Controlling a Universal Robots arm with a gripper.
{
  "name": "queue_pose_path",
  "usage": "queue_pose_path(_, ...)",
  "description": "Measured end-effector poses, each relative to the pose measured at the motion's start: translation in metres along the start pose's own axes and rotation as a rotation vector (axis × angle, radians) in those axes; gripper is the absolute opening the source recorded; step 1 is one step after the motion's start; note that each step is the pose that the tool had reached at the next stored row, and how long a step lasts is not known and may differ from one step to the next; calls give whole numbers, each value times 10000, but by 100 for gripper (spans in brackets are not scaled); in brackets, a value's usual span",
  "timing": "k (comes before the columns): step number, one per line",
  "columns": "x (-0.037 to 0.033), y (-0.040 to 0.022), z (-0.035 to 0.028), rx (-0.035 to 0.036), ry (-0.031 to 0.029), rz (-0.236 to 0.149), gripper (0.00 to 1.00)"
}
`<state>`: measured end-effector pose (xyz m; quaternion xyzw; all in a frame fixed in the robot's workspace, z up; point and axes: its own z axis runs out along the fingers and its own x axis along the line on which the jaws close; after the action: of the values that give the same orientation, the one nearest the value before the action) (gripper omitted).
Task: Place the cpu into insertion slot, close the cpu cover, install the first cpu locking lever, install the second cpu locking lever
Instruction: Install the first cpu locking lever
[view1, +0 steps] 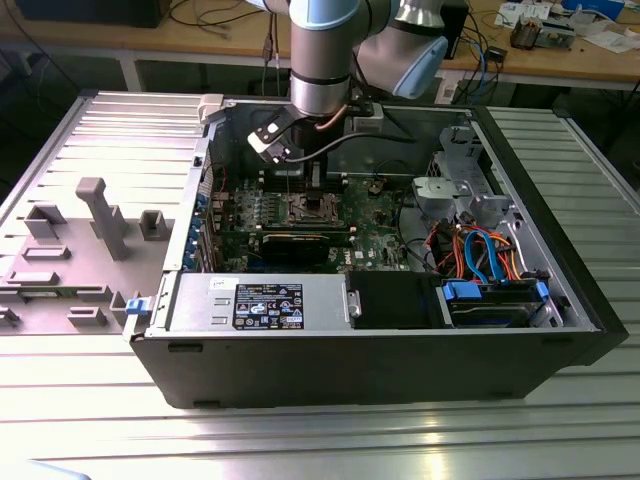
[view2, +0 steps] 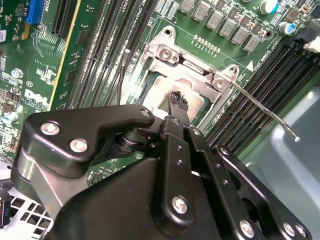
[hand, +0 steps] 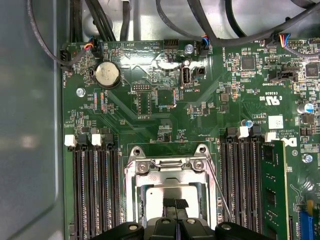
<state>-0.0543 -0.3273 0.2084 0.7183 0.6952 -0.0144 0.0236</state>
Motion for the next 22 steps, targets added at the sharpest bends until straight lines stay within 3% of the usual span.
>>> queue_pose_path(13, -2, 2, -46, 3, 0, 0, 11)
queue_pose_path(22, -7, 3, -133, 24, -1, -1, 11)
